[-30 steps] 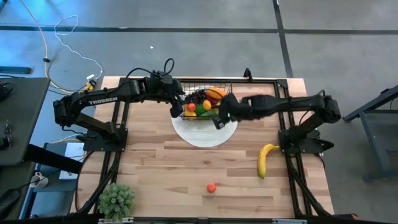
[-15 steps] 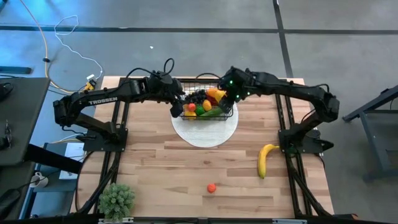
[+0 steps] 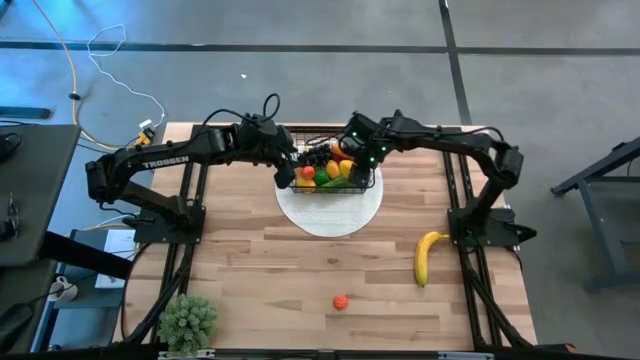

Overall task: Build produce basket
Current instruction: Put the yellow lemon into the black basket, then put the orange fruit into the black basket

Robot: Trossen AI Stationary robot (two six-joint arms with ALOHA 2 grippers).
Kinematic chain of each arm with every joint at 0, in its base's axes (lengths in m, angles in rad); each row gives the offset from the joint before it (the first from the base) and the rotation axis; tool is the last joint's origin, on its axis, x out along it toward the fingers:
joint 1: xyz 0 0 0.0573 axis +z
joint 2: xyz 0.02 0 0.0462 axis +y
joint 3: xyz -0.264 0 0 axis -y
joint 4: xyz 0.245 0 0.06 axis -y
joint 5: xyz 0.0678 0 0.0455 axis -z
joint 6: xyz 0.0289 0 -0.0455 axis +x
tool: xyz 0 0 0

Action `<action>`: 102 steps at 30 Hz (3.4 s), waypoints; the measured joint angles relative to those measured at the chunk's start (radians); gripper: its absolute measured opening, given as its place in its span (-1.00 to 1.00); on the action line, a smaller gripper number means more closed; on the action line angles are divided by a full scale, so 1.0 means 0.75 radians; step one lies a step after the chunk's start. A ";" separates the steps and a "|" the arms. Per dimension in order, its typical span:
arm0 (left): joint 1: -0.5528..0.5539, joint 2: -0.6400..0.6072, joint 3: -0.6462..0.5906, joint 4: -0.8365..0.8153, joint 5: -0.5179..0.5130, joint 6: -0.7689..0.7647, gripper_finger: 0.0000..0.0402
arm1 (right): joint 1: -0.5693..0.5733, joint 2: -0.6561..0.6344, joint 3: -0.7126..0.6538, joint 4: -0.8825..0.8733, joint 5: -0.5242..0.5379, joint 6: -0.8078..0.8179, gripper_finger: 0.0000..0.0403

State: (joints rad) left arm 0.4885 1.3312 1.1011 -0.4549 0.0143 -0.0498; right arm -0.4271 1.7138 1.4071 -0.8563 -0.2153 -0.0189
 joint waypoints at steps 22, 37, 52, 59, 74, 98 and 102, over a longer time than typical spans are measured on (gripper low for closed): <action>-0.099 0.000 0.000 -0.003 0.091 -0.069 0.07 | 0.006 0.137 0.000 -0.070 0.007 -0.122 0.03; -0.204 0.000 0.000 -0.003 0.012 -0.121 0.44 | 0.006 0.083 0.000 -0.073 0.024 0.065 0.09; -0.456 0.000 0.000 0.064 0.002 -0.221 0.45 | 0.108 -0.147 0.000 -0.059 0.134 0.607 0.07; -0.634 0.008 0.000 0.094 -0.049 -0.224 0.45 | 0.245 -0.212 0.000 -0.057 0.240 0.937 0.07; -0.976 0.174 -0.001 0.319 -0.244 -0.223 0.45 | 0.522 -0.218 0.000 -0.060 0.405 1.362 0.07; -1.143 0.703 0.000 0.861 -0.302 -0.153 0.45 | 0.571 -0.218 0.000 -0.076 0.495 1.473 0.07; -1.143 0.767 0.000 0.925 -0.268 -0.153 0.45 | 0.571 -0.217 0.000 -0.080 0.500 1.492 0.07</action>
State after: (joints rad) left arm -0.3687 1.9066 1.1011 0.2392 -0.1867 -0.1645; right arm 0.0013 1.5509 1.4071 -0.9161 0.1600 1.1000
